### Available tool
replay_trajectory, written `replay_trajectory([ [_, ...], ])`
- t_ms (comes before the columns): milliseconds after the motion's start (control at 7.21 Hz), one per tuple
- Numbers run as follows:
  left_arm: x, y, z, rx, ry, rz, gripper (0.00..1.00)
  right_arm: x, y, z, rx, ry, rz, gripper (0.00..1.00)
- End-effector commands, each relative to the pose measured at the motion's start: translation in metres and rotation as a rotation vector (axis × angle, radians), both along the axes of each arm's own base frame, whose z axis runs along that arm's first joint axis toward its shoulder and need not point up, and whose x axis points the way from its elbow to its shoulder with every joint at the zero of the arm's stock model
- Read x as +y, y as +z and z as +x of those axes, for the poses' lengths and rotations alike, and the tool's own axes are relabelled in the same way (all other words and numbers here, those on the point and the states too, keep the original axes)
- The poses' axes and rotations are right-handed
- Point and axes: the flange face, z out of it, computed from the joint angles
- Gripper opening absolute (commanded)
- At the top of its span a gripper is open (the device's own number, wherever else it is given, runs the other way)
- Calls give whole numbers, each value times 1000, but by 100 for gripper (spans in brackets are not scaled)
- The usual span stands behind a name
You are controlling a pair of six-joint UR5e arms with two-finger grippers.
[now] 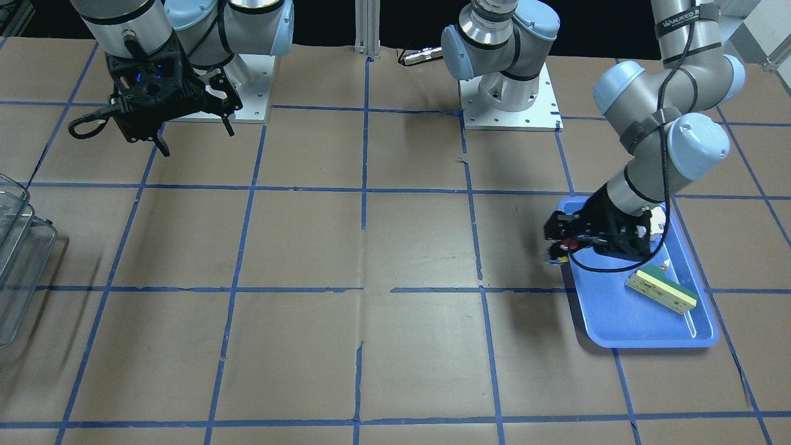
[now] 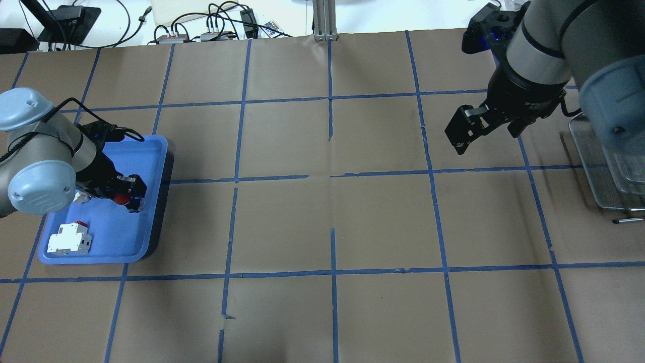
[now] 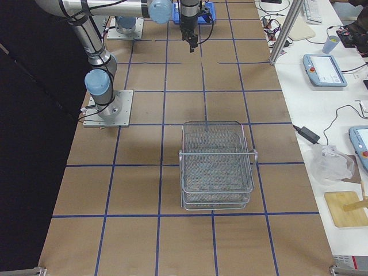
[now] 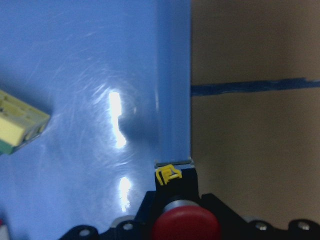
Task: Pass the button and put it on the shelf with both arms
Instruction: 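Lift the red button and carry it toward the right gripper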
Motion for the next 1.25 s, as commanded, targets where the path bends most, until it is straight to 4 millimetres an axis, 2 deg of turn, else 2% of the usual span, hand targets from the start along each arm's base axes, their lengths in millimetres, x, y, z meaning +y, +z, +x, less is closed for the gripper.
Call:
replay_trajectory([
  [0, 2, 23, -119, 327, -126, -86, 0, -2, 5, -2, -8, 310, -38, 100],
  [139, 8, 35, -165, 462, -149, -97, 0, -4, 7, -1, -47, 405, -64, 100],
  [277, 12, 45, -197, 621, -110, -73, 0, -8, 8, -1, -102, 467, -101, 100],
  [416, 9, 71, -224, 750, -112, -95, 0, -12, 3, -10, -134, 527, -110, 100],
  [554, 9, 99, -254, 814, -116, -77, 0, -18, 1, -27, -240, 524, -146, 100],
  [693, 7, 136, -281, 893, -148, -85, 0, -22, -1, -51, -267, 517, -164, 100],
  [832, 6, 147, -294, 902, -165, -80, 0, -21, -4, -53, -281, 535, -172, 100],
  [970, 13, 150, -303, 908, -171, -65, 0, -23, -9, -47, -371, 620, -229, 100],
  [1109, 19, 161, -308, 964, -163, -45, 0, -21, -7, -46, -378, 727, -271, 100],
])
